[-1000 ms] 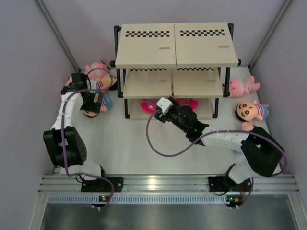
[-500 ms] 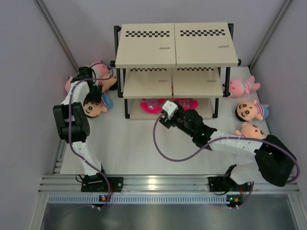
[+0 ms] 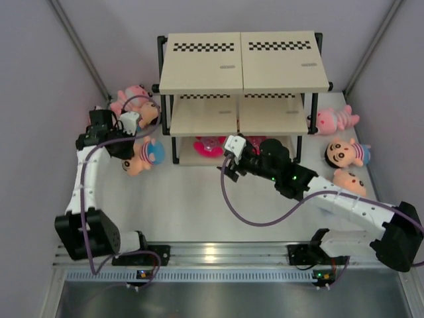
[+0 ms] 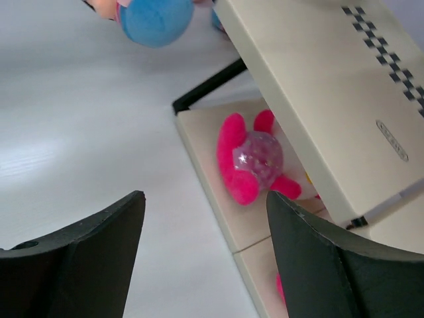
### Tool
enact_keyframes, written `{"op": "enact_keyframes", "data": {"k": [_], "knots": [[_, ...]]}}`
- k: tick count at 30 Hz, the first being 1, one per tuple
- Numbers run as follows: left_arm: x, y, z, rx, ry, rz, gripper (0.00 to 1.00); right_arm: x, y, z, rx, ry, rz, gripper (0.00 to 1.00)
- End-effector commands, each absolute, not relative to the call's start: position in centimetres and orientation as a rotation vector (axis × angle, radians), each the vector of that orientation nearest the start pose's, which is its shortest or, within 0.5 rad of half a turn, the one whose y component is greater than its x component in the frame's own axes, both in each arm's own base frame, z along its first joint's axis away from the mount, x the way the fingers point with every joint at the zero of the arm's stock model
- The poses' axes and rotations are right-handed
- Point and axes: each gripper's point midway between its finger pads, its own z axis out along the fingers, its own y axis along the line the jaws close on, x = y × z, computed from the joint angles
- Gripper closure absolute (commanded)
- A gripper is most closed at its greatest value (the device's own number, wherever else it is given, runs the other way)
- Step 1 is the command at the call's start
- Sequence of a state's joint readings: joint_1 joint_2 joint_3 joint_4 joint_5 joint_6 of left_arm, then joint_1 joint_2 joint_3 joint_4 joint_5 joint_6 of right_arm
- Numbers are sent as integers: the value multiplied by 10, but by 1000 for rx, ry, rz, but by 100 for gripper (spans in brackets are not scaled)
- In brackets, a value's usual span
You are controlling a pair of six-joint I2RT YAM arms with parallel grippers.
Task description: Place and organize the stuffed toys onto the shelf
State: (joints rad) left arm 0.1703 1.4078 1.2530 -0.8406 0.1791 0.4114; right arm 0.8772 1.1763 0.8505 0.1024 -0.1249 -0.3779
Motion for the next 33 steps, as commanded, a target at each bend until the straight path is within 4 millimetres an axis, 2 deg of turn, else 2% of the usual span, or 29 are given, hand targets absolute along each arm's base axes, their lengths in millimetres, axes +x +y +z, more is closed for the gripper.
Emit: {"op": "enact_keyframes", "data": {"k": [1,2,3,4,5,6,8,10,11,12,13,14,15,17,18,21,24,26,28,29,30,31,33], "knots": [[273,-22,201,784,2292,-330,100,207,327,276,-1328,1344,662,25],[255,-33,209,846,2230,-352,100,195,333,291,-1362,1288,733,24],[241,-40,210,886,2211,-387,100,187,336,294,-1390,1265,775,24],[230,-54,219,960,2131,-413,100,178,339,297,-1418,1241,828,24],[222,-62,219,994,2113,-447,100,161,345,308,-1459,1170,923,24],[214,-72,221,1024,2097,-498,100,155,350,309,-1475,1152,970,24],[209,-86,227,1022,2072,-583,100,143,360,322,-1490,1073,1048,24],[201,-100,230,1043,2062,-643,100,137,371,321,-1512,1054,1095,23],[199,-104,231,1054,2056,-655,100,135,375,328,-1515,1030,1104,23],[192,-116,234,1107,2032,-684,100,132,384,319,-1544,1040,1128,23],[190,-119,236,1119,2021,-690,100,130,389,317,-1561,1040,1145,23],[190,-120,238,1125,2014,-685,100,126,393,321,-1581,1029,1169,23],[189,-120,239,1121,2017,-682,100,122,402,309,-1617,1046,1193,23],[190,-119,240,1122,2019,-667,100,118,413,311,-1639,1038,1201,23],[189,-120,240,1128,2016,-673,100,115,422,303,-1651,1046,1203,23],[187,-122,241,1135,2006,-674,100,121,438,292,-1637,1074,1154,23],[185,-122,244,1147,1990,-677,100,134,440,272,-1643,1155,1078,24],[183,-122,245,1160,1984,-677,100,139,437,260,-1655,1193,1037,30],[181,-122,246,1175,1975,-670,100,139,432,248,-1680,1232,1018,42],[182,-122,245,1178,1976,-669,100,141,431,245,-1681,1250,1006,59],[183,-121,245,1179,1977,-665,100,142,430,243,-1676,1269,1000,69],[184,-121,246,1180,1975,-666,100,142,429,242,-1676,1285,993,85],[184,-122,249,1173,1974,-667,100,146,426,245,-1657,1314,972,100]]}}
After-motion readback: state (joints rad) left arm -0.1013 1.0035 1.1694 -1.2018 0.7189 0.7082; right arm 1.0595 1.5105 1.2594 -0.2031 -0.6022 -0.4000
